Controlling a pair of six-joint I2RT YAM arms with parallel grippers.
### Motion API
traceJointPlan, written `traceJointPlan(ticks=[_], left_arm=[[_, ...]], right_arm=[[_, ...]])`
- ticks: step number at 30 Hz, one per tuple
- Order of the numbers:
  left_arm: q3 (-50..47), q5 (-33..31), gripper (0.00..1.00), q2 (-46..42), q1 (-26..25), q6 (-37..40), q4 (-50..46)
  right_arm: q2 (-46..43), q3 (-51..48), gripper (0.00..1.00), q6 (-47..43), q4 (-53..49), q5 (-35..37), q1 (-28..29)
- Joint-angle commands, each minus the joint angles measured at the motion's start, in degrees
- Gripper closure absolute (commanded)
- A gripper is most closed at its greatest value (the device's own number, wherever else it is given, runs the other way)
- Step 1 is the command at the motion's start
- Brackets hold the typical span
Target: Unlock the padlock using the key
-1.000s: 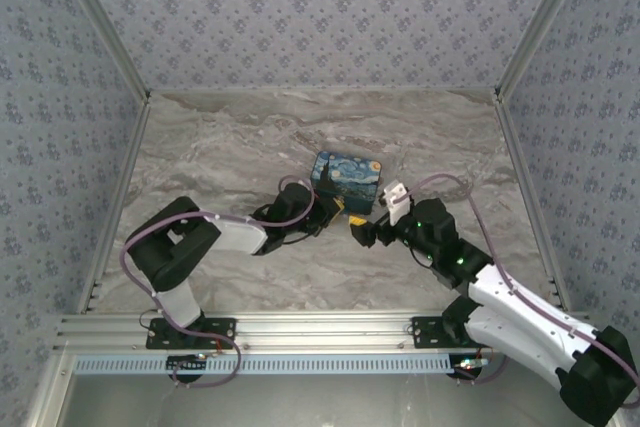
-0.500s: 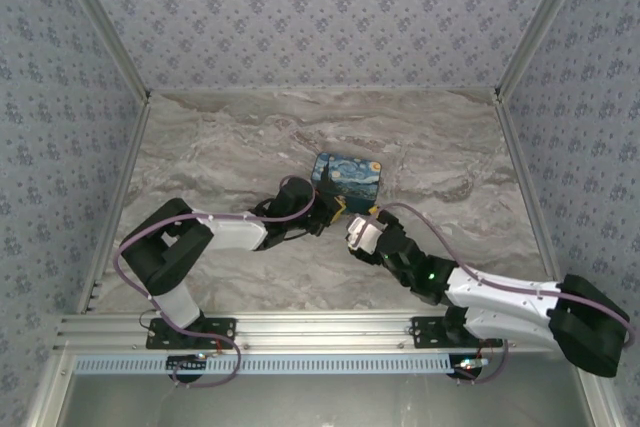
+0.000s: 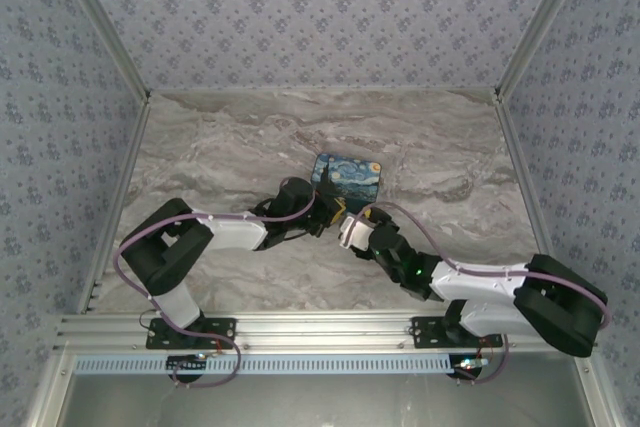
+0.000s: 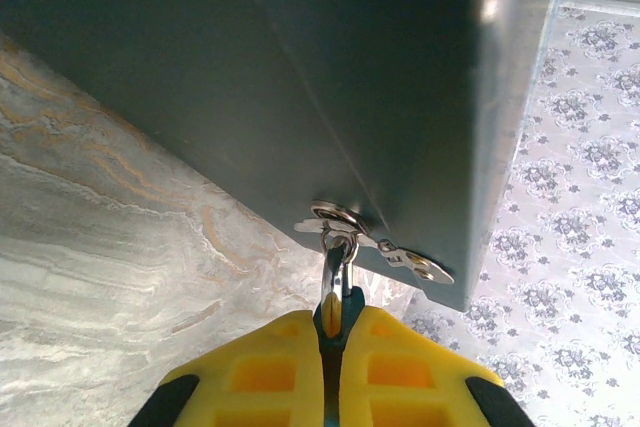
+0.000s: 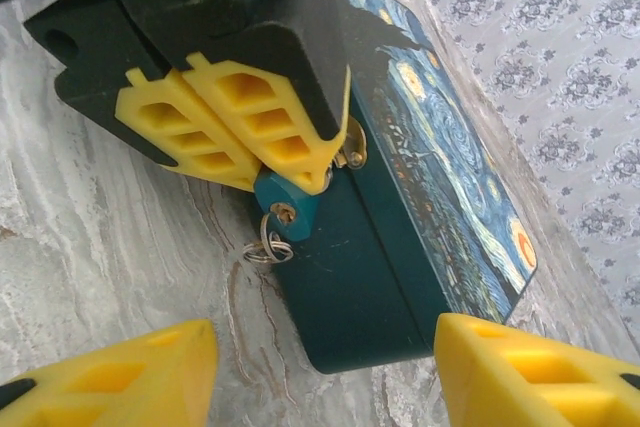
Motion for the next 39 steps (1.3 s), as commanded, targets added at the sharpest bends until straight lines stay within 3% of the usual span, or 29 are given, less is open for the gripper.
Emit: traceJointPlan(ticks=[1,10,34,39], left_arm=[[2.37,1.20,1.00,-2.46,-0.32,-0.65,1.20],[2.28,1.65,1.00,-2.29,-0.31,-1.13,2.07],[2.15,3.10,1.00,-1.06,-0.32,-2.47,4.18],[2.06,3.17,1.00,-0.90,-0.33,-2.46,4.27]], right_arm=[[2.28,2.06,0.43,-0.69,4.31,-0.74,-0.21],[7.11,4.03,0.56,-1.65,6.72,-0.57,-0.62],[9.26,5.79,1.00,-0.56,8.55,-2.17,-3.25],[7.77,6.45,1.00,3.43,6.76,-4.27,-4.15]])
